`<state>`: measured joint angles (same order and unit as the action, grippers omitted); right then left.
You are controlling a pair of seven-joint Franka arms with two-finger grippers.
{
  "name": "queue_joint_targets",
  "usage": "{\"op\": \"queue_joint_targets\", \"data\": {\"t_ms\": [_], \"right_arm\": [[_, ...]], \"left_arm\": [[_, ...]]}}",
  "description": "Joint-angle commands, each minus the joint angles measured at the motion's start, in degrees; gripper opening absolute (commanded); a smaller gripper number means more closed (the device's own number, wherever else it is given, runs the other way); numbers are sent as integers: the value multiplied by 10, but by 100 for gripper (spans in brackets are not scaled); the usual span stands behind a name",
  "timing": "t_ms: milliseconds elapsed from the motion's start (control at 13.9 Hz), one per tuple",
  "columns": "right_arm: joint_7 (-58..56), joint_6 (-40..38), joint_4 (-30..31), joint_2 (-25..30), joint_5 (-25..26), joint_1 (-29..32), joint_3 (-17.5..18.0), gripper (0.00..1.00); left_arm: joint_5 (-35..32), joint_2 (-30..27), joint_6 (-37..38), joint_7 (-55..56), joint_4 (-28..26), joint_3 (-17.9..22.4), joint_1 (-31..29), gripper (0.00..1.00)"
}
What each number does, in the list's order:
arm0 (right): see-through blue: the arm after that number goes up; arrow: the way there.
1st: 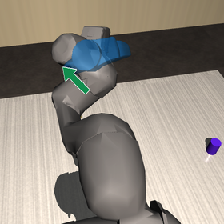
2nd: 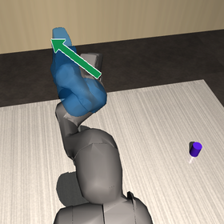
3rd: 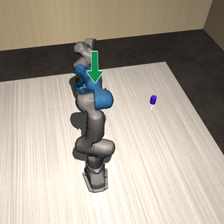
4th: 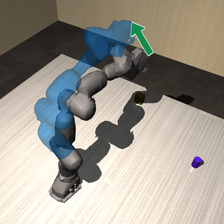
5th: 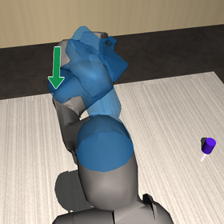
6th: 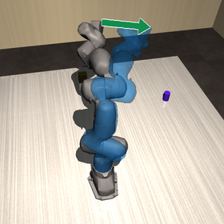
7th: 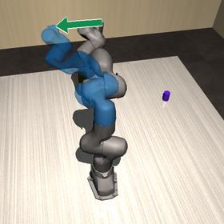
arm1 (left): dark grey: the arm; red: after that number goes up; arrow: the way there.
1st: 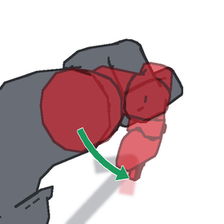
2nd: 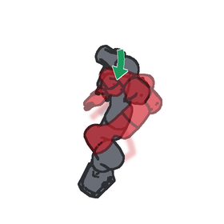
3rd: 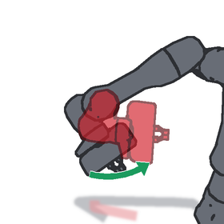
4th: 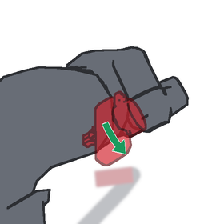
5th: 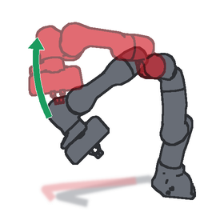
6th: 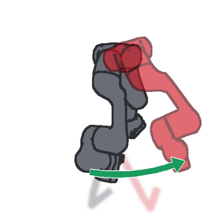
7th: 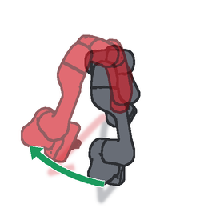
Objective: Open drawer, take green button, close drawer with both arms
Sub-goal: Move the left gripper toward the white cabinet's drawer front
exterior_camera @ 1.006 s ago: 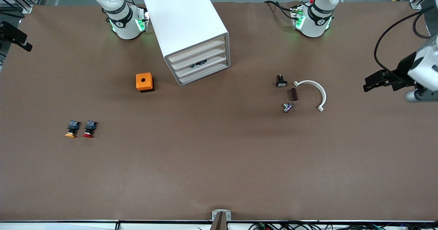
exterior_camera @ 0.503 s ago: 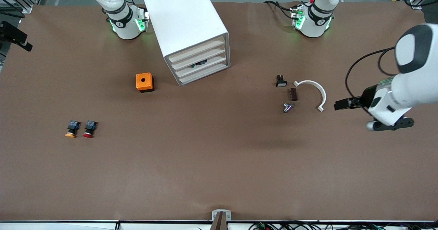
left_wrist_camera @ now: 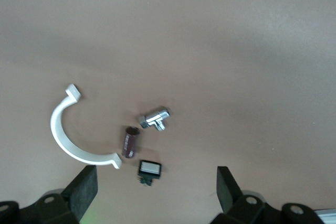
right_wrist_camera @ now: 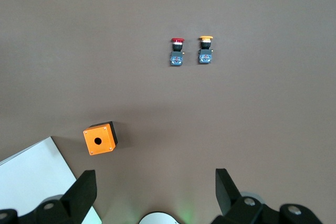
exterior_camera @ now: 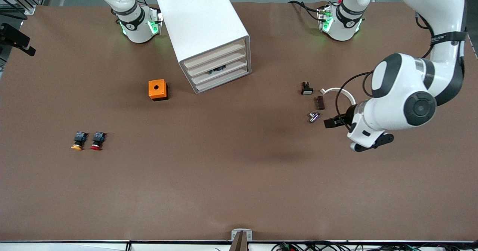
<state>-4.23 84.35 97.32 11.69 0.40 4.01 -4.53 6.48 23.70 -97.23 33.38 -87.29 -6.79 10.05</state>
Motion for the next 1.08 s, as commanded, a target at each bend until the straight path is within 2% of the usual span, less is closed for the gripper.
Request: {"op": "queue_joint_targets", "data": {"t_ms": [0, 216, 575, 790, 1006], "right_arm": [[-8, 3, 12, 15, -3, 4, 2, 100], [-8, 2, 12, 14, -3, 4, 2, 100], [-8, 3, 12, 14, -3, 2, 4, 100], [-8, 3, 12, 14, -3, 3, 4, 100], [-8, 3, 12, 14, -3, 3, 4, 100]], "left_arm": [[5, 11, 5, 66, 12, 1, 27, 100], [5, 35, 4, 136, 19, 1, 60, 100], [20, 119, 4, 317, 66, 0, 121, 100], [23, 165, 15, 401, 116, -2, 139, 100], [58, 194, 18, 495, 132, -2, 147, 100]]}}
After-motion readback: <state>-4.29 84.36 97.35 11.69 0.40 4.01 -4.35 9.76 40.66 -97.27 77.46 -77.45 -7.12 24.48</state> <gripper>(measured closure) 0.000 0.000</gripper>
